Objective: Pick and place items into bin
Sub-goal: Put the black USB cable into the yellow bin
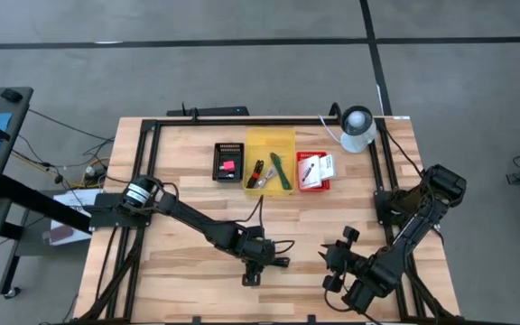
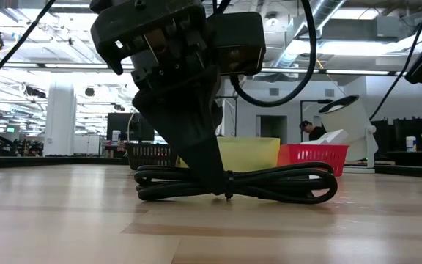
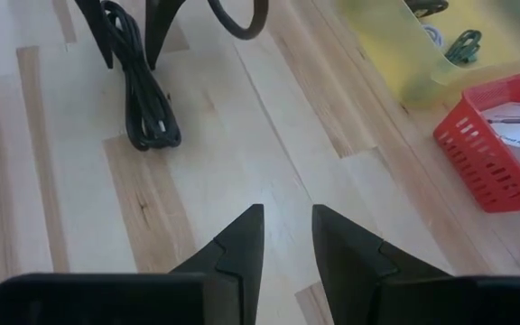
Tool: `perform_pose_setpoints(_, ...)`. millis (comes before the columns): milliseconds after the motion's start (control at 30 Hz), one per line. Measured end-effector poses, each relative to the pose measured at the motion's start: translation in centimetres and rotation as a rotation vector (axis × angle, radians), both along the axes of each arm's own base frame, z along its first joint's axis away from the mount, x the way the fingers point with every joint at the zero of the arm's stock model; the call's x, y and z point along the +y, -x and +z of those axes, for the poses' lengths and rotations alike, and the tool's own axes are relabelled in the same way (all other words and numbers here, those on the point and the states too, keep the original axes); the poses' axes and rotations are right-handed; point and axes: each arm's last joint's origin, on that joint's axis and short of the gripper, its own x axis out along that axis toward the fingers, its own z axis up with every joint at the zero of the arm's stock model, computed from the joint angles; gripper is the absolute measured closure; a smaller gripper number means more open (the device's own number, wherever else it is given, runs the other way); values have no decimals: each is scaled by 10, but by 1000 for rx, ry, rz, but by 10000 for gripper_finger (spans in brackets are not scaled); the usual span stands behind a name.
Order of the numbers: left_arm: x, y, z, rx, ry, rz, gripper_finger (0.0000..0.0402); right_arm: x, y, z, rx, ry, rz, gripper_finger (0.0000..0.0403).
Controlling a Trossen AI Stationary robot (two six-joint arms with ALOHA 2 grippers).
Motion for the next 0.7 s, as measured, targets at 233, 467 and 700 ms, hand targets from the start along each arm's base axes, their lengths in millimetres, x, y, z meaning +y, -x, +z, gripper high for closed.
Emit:
perform_pose_setpoints(233, 0, 0, 0, -11, -15, -15, 337, 0, 0, 0, 0, 0, 0, 310)
perform_pose_setpoints(467, 0, -1, 1, -29, -44, -4, 361, 0, 0, 0, 0, 0, 0, 310)
perform_pose_setpoints(700, 2, -1, 5, -12, -108, -1, 346, 0, 0, 0, 0, 0, 0, 310)
